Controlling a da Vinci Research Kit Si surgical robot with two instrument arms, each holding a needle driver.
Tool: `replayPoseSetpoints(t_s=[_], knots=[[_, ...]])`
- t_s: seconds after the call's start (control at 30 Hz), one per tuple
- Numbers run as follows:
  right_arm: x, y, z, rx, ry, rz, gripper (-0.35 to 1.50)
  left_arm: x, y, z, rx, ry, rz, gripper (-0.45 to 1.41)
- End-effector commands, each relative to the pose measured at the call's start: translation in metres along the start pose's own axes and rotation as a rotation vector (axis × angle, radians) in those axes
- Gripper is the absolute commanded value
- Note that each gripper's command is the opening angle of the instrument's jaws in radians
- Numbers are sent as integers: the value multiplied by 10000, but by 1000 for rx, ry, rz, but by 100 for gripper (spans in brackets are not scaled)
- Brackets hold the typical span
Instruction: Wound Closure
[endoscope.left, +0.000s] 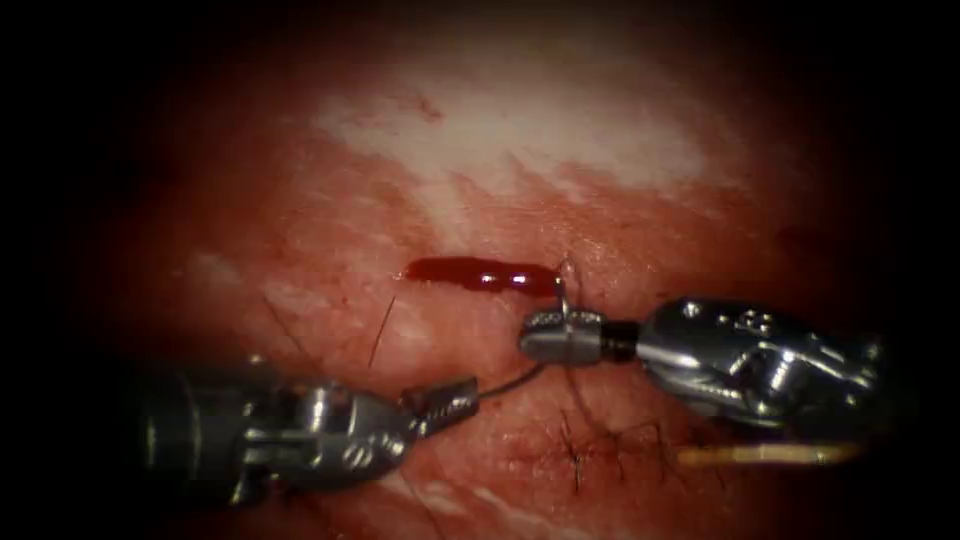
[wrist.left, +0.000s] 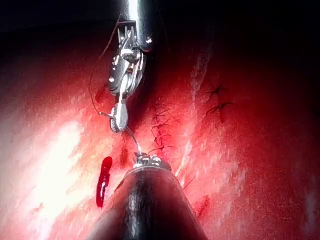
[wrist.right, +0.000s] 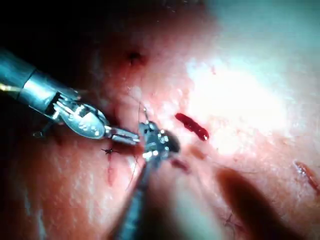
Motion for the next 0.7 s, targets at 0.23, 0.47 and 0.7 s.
replayPoseSetpoints(t_s=[0.23, 0.47, 0.7], knots=[[-4, 3, 0, 46, -3, -224, -35, 18, -23, -11, -108, 59, -275, 109], [-1, 0, 0, 108, -3, -436, -35, 42, -45, -26, -284, 142, -505, 98], [12, -16, -9, 215, 27, -659, -35, 46, -64, -9, -456, 136, -658, 89]])
